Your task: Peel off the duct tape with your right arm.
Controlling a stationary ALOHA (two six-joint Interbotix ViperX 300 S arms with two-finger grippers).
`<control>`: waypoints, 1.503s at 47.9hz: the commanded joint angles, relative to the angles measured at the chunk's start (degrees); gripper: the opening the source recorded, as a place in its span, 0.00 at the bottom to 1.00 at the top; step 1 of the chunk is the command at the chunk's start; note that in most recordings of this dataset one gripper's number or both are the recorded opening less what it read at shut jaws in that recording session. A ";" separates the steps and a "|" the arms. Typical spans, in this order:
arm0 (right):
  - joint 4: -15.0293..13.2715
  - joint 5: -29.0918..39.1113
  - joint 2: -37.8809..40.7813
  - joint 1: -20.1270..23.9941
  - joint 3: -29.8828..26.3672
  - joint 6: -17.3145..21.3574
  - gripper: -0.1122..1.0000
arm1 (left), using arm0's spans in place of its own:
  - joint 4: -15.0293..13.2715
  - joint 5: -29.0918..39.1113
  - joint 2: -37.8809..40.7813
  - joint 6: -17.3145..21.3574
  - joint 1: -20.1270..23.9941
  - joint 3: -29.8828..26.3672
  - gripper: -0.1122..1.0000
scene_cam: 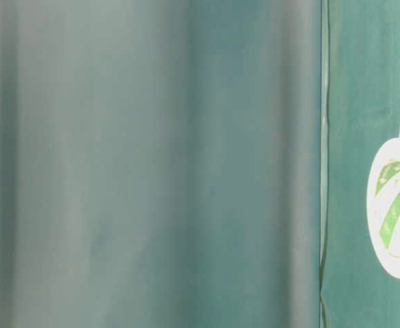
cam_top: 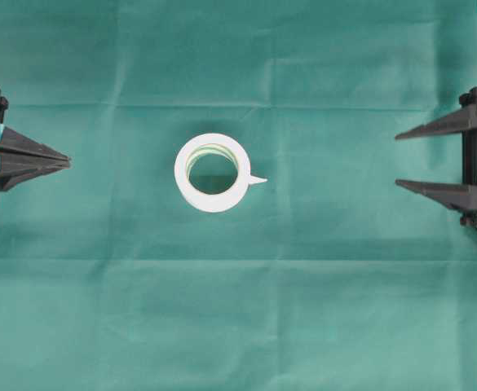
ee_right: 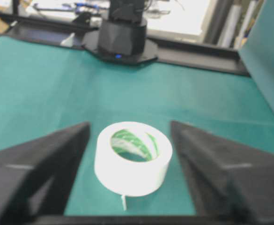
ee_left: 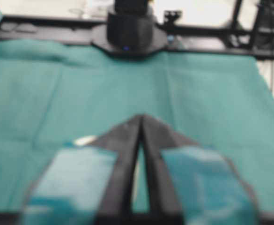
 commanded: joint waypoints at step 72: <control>-0.09 -1.23 0.09 -0.09 0.62 0.09 0.85 | 0.00 -7.82 40.78 0.62 0.88 -25.05 0.98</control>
